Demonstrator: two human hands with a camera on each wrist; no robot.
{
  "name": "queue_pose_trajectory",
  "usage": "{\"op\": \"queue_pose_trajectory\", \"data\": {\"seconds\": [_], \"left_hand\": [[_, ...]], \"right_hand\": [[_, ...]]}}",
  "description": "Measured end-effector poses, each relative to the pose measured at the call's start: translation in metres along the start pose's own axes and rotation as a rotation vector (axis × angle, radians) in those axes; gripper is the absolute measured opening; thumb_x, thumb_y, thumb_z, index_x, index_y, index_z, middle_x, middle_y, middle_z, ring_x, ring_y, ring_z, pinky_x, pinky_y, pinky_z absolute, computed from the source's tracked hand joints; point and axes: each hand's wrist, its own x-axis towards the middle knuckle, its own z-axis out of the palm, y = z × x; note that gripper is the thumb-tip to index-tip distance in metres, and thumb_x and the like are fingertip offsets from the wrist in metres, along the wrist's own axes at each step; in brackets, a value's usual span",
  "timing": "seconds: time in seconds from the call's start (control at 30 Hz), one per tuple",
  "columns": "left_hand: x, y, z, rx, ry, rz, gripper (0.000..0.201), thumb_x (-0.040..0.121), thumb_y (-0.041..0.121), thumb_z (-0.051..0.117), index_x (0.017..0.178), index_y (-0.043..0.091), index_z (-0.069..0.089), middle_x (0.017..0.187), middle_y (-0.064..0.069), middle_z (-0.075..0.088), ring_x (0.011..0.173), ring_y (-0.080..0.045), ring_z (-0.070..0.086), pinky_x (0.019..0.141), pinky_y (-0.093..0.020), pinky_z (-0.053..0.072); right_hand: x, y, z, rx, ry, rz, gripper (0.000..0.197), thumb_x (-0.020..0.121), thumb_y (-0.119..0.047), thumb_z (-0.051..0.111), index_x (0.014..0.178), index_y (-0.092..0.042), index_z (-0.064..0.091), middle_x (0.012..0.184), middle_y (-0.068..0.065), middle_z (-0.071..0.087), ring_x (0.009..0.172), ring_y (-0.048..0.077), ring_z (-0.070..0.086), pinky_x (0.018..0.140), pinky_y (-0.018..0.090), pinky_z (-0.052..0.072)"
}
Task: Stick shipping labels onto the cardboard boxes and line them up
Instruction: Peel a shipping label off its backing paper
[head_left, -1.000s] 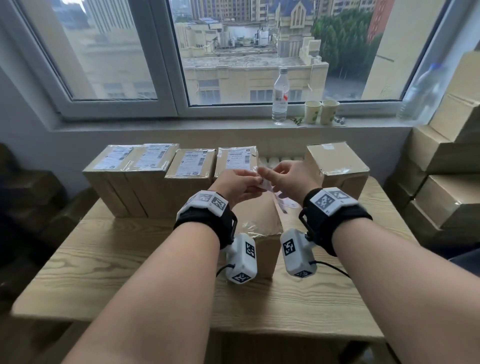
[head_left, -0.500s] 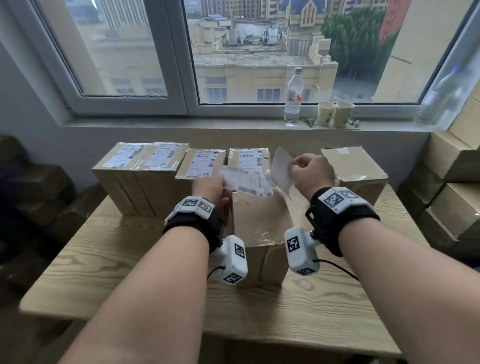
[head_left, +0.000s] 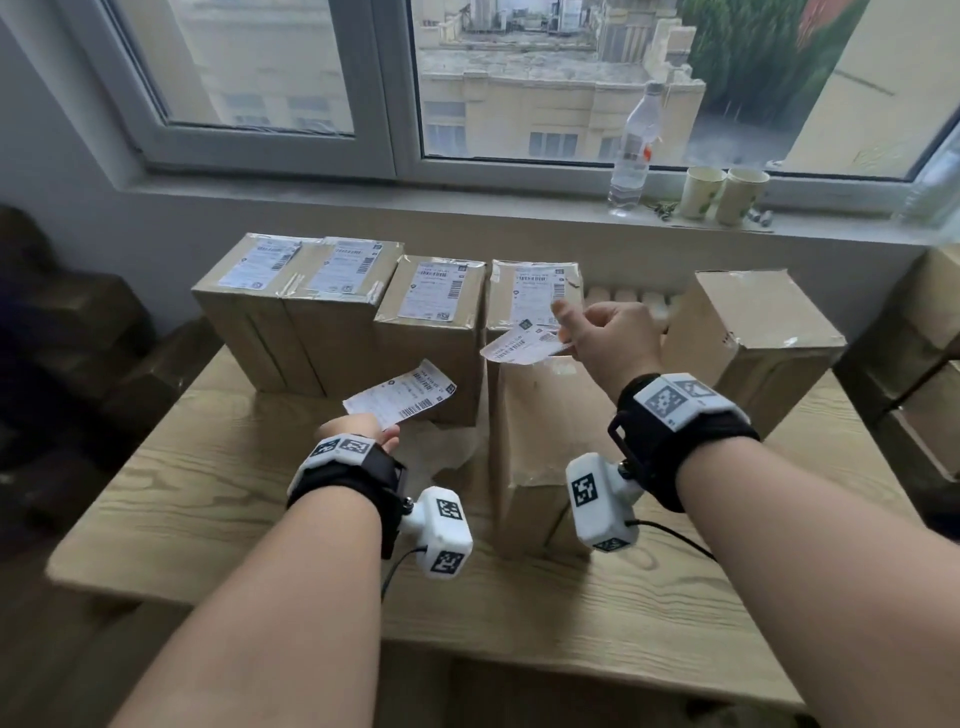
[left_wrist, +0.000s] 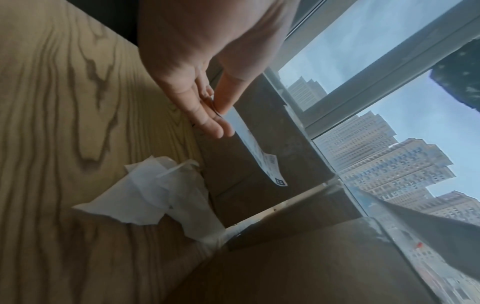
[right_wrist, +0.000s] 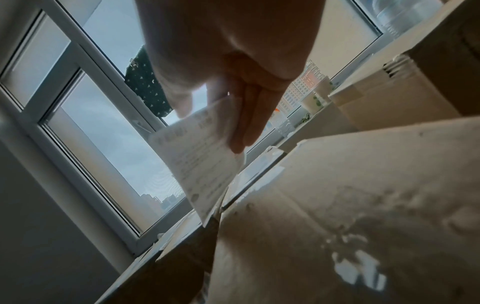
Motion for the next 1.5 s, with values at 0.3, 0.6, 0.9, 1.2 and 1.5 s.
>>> {"op": "queue_pose_trajectory", "data": {"seconds": [0.3, 0.6, 0.9, 1.2, 1.5], "left_hand": [[-0.004, -0.015, 0.005, 0.342, -0.066, 0.06, 0.035, 0.098, 0.016, 0.046, 0.129, 0.004, 0.058, 0.134, -0.011, 0.057, 0.124, -0.028, 0.055, 0.084, -0.029, 0.049], [-0.066, 0.042, 0.046, 0.156, -0.471, 0.317, 0.016, 0.091, 0.032, 0.064, 0.092, 0.016, 0.068, 0.086, 0.0, 0.071, 0.074, -0.011, 0.063, 0.063, -0.025, 0.05], [-0.106, 0.066, 0.052, 0.347, -0.618, 0.473, 0.012, 0.088, 0.015, 0.067, 0.098, 0.01, 0.067, 0.094, -0.007, 0.073, 0.084, -0.016, 0.069, 0.059, -0.02, 0.053], [-0.14, 0.071, 0.051, 0.48, -0.747, 0.514, 0.004, 0.089, 0.013, 0.065, 0.086, 0.012, 0.067, 0.09, -0.008, 0.071, 0.086, -0.019, 0.067, 0.078, -0.029, 0.055], [-0.159, 0.076, 0.049, 0.402, -0.787, 0.524, 0.01, 0.09, 0.022, 0.065, 0.085, 0.013, 0.069, 0.082, -0.006, 0.072, 0.075, -0.015, 0.066, 0.064, -0.024, 0.052]], "right_hand": [[0.002, 0.013, 0.012, -0.026, -0.075, 0.102, 0.041, 0.076, 0.004, 0.063, 0.109, -0.02, 0.065, 0.108, -0.002, 0.063, 0.102, 0.017, 0.063, 0.087, 0.036, 0.057], [0.005, 0.014, 0.002, 0.102, -0.111, 0.175, 0.029, 0.075, 0.007, 0.065, 0.086, -0.02, 0.063, 0.101, 0.003, 0.069, 0.095, 0.023, 0.068, 0.084, 0.039, 0.058], [-0.004, -0.001, -0.024, 0.069, -0.164, 0.102, 0.018, 0.08, -0.007, 0.073, 0.073, -0.022, 0.065, 0.092, 0.004, 0.071, 0.083, 0.02, 0.067, 0.07, 0.027, 0.054], [-0.015, -0.023, -0.04, -0.095, -0.155, -0.047, 0.016, 0.081, -0.025, 0.075, 0.067, -0.027, 0.068, 0.075, -0.006, 0.07, 0.074, 0.016, 0.069, 0.075, 0.033, 0.058], [-0.027, -0.033, -0.05, -0.104, -0.223, -0.11, 0.007, 0.081, -0.021, 0.076, 0.085, -0.015, 0.076, 0.082, 0.001, 0.074, 0.072, 0.015, 0.068, 0.072, 0.029, 0.057]]}}
